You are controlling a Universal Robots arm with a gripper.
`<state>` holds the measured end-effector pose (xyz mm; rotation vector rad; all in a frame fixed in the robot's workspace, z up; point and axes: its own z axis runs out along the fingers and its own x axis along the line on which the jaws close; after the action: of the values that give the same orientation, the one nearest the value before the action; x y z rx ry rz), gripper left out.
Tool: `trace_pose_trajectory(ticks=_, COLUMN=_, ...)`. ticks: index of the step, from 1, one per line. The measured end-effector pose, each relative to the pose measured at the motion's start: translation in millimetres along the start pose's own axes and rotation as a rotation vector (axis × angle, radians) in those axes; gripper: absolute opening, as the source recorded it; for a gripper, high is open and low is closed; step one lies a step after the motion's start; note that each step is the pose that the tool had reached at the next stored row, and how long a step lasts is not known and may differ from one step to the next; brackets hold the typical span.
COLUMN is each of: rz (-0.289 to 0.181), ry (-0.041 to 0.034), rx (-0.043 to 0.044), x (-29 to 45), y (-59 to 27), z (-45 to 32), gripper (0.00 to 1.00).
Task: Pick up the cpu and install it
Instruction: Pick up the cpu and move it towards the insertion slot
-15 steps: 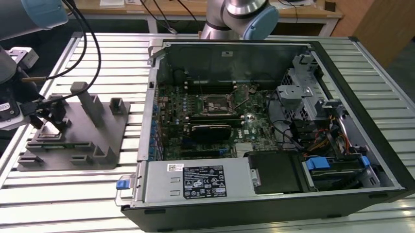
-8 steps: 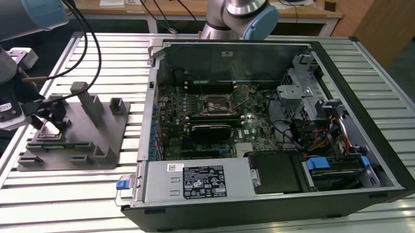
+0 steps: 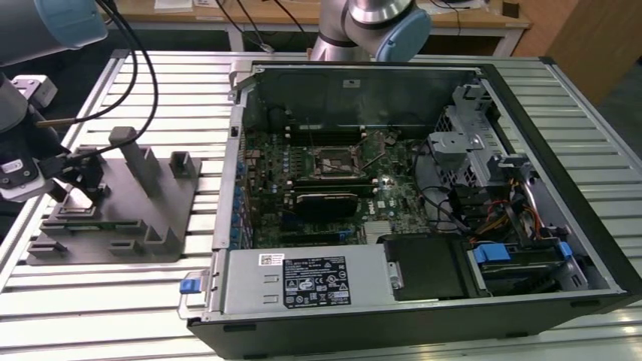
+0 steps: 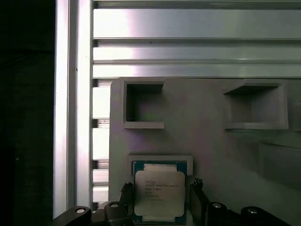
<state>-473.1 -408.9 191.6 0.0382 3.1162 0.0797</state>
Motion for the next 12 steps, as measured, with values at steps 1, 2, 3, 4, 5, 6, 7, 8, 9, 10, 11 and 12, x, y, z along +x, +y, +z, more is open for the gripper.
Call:
trace_pose_trajectory(ticks=1, rz=-0.005, ry=0.0001, rx=-0.0002, x=0.0, y=0.0, z=0.3, gripper=0.59)
trace_pose_trajectory(ticks=2, rz=-0.009, ry=0.0002, rx=-0.0003, x=0.0, y=0.0, z=0.7, gripper=0.59)
trace_pose_trajectory(ticks=3, rz=-0.014, ry=0.0006, rx=-0.0004, x=0.0, y=-0.1, z=1.0, gripper=0.59)
trace_pose_trajectory(ticks=4, rz=-0.019, ry=0.0008, rx=-0.0005, x=0.0, y=-0.1, z=1.3, gripper=0.59)
trace_pose_trajectory(ticks=5, rz=-0.022, ry=0.001, rx=-0.0006, x=0.0, y=-0.1, z=1.6, gripper=0.59)
trace_pose_trajectory(ticks=6, rz=-0.024, ry=0.0013, rx=-0.0006, x=0.0, y=-0.1, z=1.9, gripper=0.59)
trace_pose_trajectory(ticks=7, rz=-0.026, ry=0.0014, rx=-0.0007, x=0.0, y=-0.1, z=2.2, gripper=0.59)
trace_pose_trajectory(ticks=8, rz=-0.027, ry=0.0014, rx=-0.0007, x=0.0, y=-0.1, z=2.7, gripper=0.59)
trace_pose_trajectory(ticks=9, rz=-0.028, ry=0.0016, rx=-0.0008, x=0.0, y=-0.2, z=3.2, gripper=0.59)
trace_pose_trajectory(ticks=10, rz=-0.028, ry=0.0018, rx=-0.0008, x=0.1, y=-0.2, z=3.7, gripper=0.59)
trace_pose_trajectory(ticks=11, rz=-0.029, ry=0.0023, rx=-0.0007, x=0.1, y=-0.2, z=4.2, gripper=0.59)
trace_pose_trajectory(ticks=12, rz=-0.029, ry=0.0026, rx=-0.0008, x=0.1, y=-0.2, z=4.8, gripper=0.59)
